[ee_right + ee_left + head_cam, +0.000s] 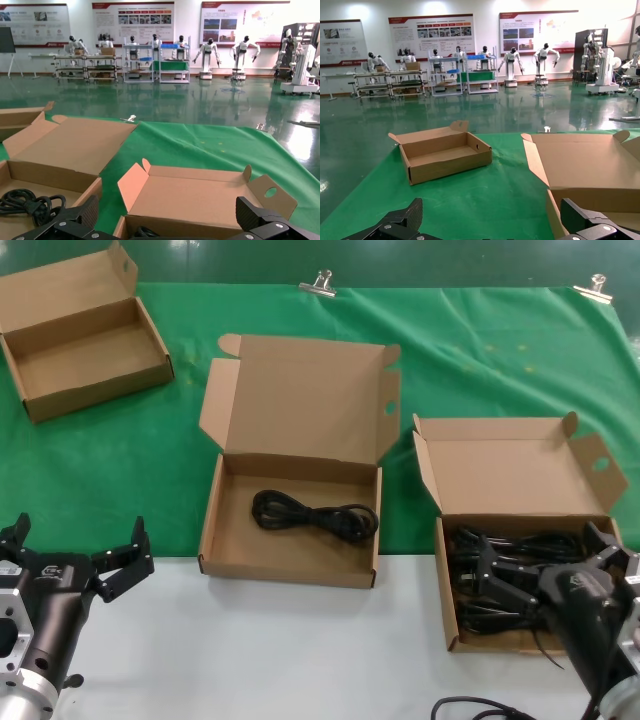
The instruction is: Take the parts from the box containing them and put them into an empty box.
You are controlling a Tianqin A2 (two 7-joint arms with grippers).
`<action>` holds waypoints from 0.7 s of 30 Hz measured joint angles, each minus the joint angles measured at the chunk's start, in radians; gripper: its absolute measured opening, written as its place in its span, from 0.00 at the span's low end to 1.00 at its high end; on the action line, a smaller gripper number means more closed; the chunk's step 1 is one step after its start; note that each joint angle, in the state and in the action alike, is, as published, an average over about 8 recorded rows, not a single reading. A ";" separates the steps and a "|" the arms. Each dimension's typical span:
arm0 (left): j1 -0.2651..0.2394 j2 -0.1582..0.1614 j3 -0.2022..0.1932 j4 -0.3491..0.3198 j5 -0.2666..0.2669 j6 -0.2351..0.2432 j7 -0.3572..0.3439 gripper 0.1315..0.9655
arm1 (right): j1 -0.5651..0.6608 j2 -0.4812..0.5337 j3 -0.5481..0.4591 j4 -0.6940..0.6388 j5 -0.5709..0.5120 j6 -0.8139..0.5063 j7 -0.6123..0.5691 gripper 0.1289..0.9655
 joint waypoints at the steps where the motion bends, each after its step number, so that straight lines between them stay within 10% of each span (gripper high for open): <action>1: 0.000 0.000 0.000 0.000 0.000 0.000 0.000 1.00 | 0.000 0.000 0.000 0.000 0.000 0.000 0.000 1.00; 21: 0.000 0.000 0.000 0.000 0.000 0.000 0.000 1.00 | 0.000 0.000 0.000 0.000 0.000 0.000 0.000 1.00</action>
